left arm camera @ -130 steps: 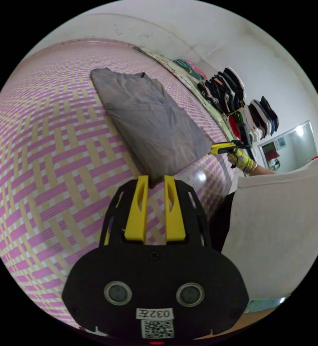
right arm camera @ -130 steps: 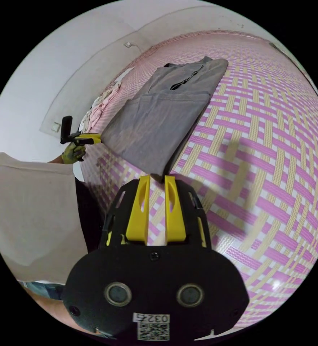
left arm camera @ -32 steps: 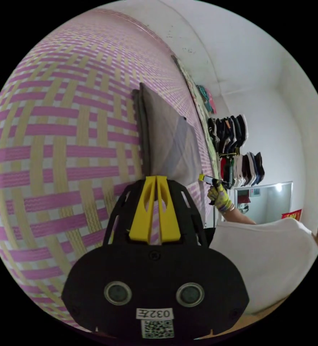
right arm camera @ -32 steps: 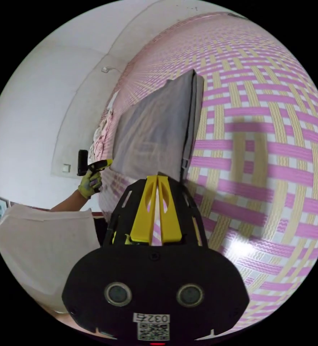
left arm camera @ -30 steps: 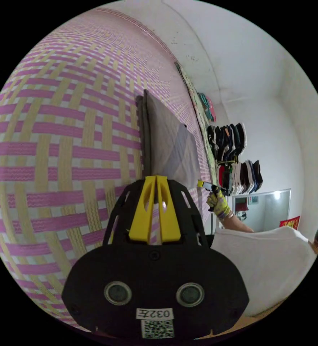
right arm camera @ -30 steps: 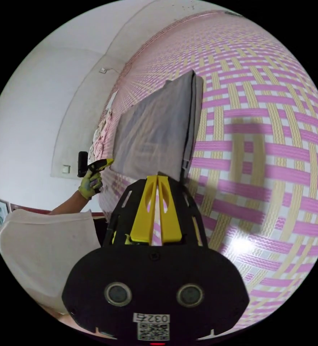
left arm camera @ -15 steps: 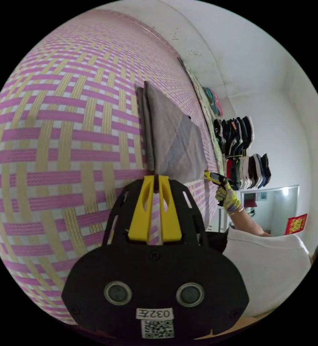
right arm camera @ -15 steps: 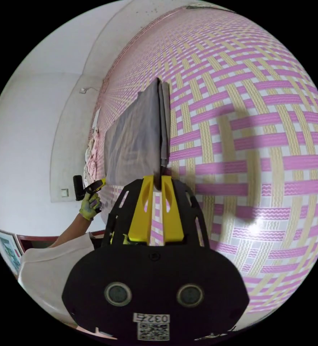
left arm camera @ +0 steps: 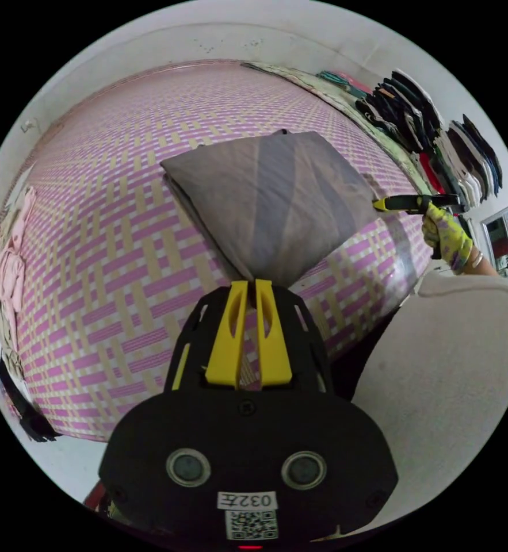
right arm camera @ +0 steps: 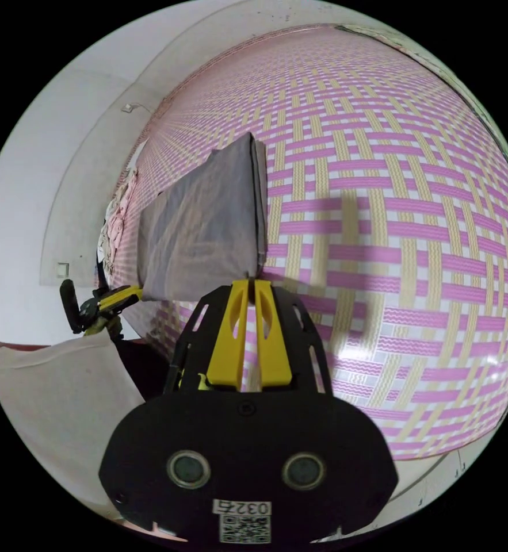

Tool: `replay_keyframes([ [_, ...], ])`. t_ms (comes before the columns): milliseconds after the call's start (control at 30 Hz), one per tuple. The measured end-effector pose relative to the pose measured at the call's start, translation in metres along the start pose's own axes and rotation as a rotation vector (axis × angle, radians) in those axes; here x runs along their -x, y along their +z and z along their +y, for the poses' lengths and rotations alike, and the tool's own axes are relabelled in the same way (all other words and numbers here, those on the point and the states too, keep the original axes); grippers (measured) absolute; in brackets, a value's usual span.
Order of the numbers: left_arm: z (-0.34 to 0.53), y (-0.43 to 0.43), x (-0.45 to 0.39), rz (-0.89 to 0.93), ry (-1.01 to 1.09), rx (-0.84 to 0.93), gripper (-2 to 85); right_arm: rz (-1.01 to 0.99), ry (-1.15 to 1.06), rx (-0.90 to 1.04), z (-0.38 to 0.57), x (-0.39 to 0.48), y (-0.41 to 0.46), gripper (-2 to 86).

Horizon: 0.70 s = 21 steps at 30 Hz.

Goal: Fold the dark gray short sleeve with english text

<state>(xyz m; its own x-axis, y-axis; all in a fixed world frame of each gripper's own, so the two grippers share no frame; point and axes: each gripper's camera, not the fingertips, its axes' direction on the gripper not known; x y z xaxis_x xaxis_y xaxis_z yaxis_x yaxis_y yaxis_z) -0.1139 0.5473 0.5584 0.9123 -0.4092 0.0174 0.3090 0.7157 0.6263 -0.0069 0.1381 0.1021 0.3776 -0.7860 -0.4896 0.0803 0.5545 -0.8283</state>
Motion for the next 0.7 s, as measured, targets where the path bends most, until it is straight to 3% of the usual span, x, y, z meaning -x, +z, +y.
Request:
replay_keyframes([
  [100,0.001,0.0,0.008,0.045,-0.005,0.002,0.4,0.019,-0.028,0.01,0.0,0.001,-0.002,-0.4],
  [367,0.031,0.018,0.117,0.613,-0.352,-0.088,-1.4,-0.192,0.028,-0.013,0.009,-0.044,-0.014,2.3],
  [533,0.023,0.006,0.172,0.606,-0.567,-0.206,0.8,-0.405,0.102,-0.066,0.024,-0.088,-0.028,5.4],
  [633,-0.002,0.001,0.193,0.65,-0.582,-0.221,3.3,-0.485,0.127,-0.03,0.027,-0.109,-0.027,6.3],
  [700,-0.014,-0.005,0.2,0.574,-0.561,-0.195,4.1,-0.503,0.113,0.002,0.027,-0.113,-0.025,6.5],
])
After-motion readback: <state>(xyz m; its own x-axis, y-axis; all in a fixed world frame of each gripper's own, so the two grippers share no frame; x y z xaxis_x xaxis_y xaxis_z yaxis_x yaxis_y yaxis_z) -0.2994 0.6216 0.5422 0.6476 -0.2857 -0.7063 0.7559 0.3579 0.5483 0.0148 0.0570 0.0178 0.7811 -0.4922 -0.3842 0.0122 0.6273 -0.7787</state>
